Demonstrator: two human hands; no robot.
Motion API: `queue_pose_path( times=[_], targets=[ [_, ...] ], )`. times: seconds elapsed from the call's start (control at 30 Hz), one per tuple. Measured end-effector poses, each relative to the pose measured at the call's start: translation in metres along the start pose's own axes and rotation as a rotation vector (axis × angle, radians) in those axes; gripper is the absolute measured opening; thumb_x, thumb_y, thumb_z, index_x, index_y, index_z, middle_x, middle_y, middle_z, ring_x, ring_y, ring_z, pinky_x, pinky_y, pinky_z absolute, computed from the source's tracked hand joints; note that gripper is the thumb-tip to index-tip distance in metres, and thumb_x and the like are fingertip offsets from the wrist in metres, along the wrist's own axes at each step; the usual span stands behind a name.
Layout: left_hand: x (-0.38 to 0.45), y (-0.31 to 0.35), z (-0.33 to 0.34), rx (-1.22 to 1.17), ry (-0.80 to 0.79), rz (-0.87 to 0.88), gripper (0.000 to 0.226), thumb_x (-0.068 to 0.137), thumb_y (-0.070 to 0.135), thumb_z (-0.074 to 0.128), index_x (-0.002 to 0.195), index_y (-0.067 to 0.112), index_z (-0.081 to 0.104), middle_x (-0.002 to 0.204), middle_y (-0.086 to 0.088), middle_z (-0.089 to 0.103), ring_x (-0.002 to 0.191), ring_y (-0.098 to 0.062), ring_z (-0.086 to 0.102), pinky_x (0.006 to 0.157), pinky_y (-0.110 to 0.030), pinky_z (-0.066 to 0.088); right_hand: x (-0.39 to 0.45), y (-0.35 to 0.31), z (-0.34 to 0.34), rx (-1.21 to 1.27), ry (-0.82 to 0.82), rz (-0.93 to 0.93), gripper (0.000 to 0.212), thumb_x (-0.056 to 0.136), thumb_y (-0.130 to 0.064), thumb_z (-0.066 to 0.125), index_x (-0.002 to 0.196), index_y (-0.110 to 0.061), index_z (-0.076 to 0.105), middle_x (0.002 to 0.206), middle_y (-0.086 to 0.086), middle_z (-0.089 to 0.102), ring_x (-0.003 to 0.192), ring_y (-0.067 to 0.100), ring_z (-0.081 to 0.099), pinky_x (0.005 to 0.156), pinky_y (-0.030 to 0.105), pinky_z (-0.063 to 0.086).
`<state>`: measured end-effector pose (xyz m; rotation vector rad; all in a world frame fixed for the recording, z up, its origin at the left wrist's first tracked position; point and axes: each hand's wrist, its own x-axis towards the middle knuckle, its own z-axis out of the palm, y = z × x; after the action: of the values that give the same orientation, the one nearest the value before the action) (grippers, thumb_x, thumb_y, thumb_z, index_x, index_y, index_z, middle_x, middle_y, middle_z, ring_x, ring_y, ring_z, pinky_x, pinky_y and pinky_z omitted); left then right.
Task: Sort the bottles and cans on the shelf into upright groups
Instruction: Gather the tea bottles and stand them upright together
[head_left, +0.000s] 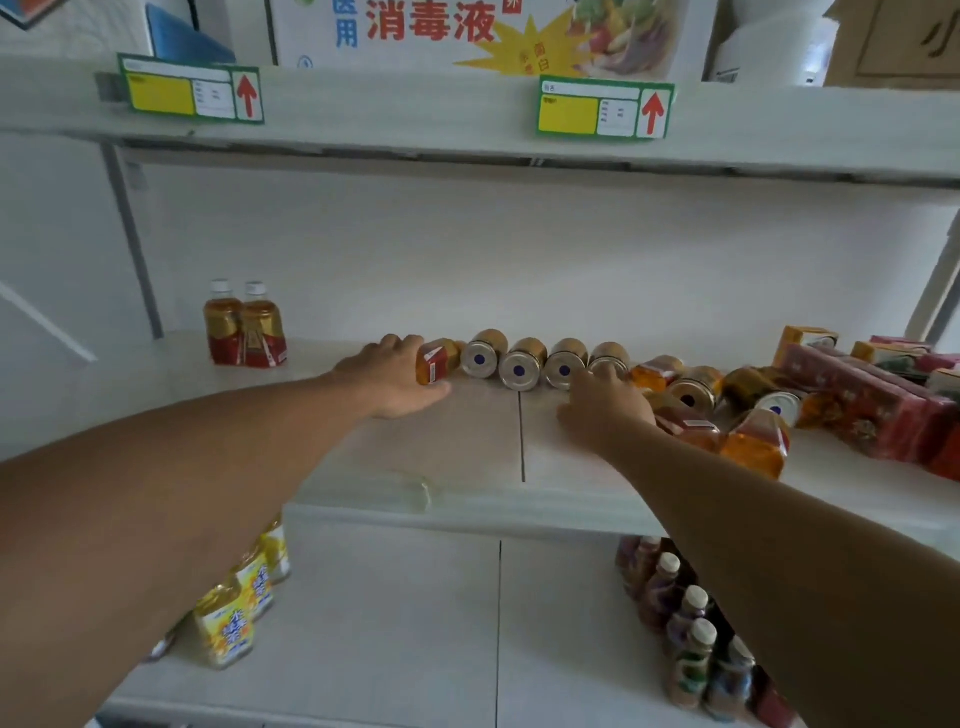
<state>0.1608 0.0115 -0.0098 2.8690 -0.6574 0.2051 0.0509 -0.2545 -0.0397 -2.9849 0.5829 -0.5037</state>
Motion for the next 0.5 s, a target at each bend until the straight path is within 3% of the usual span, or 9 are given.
queue_pose_path(
  times=[0.1, 0.33, 0.4, 0.5],
  targets=[
    [0.022, 0.003, 0.008, -0.028, 0.020, -0.019, 0.096, 0.093, 0.079, 0.053, 0.166, 0.024, 0.026, 0.164, -0.010, 0.039, 0.145, -0.036, 0.045, 0.110, -0.052, 0.046, 0.004, -0.005, 0.009, 0.048, 0.037, -0.049, 0.044, 0.095, -0.023, 0.062, 0.139, -0.022, 0.054, 0.142, 0.014, 0.052, 0.126, 0.041, 0.057, 0.079, 0.043, 0.053],
    [0.088, -0.003, 0.022, -0.024, 0.003, -0.007, 0.088, 0.098, 0.069, 0.060, 0.160, 0.012, 0.034, 0.155, -0.017, 0.047, 0.139, -0.039, 0.051, 0.104, -0.050, 0.049, 0.008, -0.006, 0.005, 0.176, 0.018, -0.003, 0.064, 0.083, -0.037, 0.064, 0.146, -0.032, 0.049, 0.136, 0.005, 0.054, 0.116, 0.035, 0.062, 0.078, 0.041, 0.048],
    [0.102, -0.006, 0.026, -0.038, -0.018, -0.015, 0.078, 0.100, 0.065, 0.060, 0.151, 0.008, 0.044, 0.142, -0.018, 0.057, 0.126, -0.038, 0.059, 0.096, -0.045, 0.051, 0.011, -0.007, 0.002, 0.168, -0.010, 0.024, 0.060, 0.084, -0.040, 0.064, 0.141, -0.028, 0.053, 0.126, 0.006, 0.059, 0.107, 0.033, 0.064, 0.076, 0.039, 0.049],
    [0.110, -0.007, 0.034, -0.056, -0.025, -0.023, 0.052, 0.103, 0.054, 0.062, 0.121, 0.005, 0.064, 0.095, -0.010, 0.064, 0.088, -0.030, 0.063, 0.072, -0.037, 0.045, 0.017, -0.010, -0.003, 0.131, -0.055, 0.049, 0.048, 0.092, -0.041, 0.063, 0.135, -0.020, 0.055, 0.119, 0.010, 0.063, 0.104, 0.035, 0.066, 0.078, 0.040, 0.054]
  ],
)
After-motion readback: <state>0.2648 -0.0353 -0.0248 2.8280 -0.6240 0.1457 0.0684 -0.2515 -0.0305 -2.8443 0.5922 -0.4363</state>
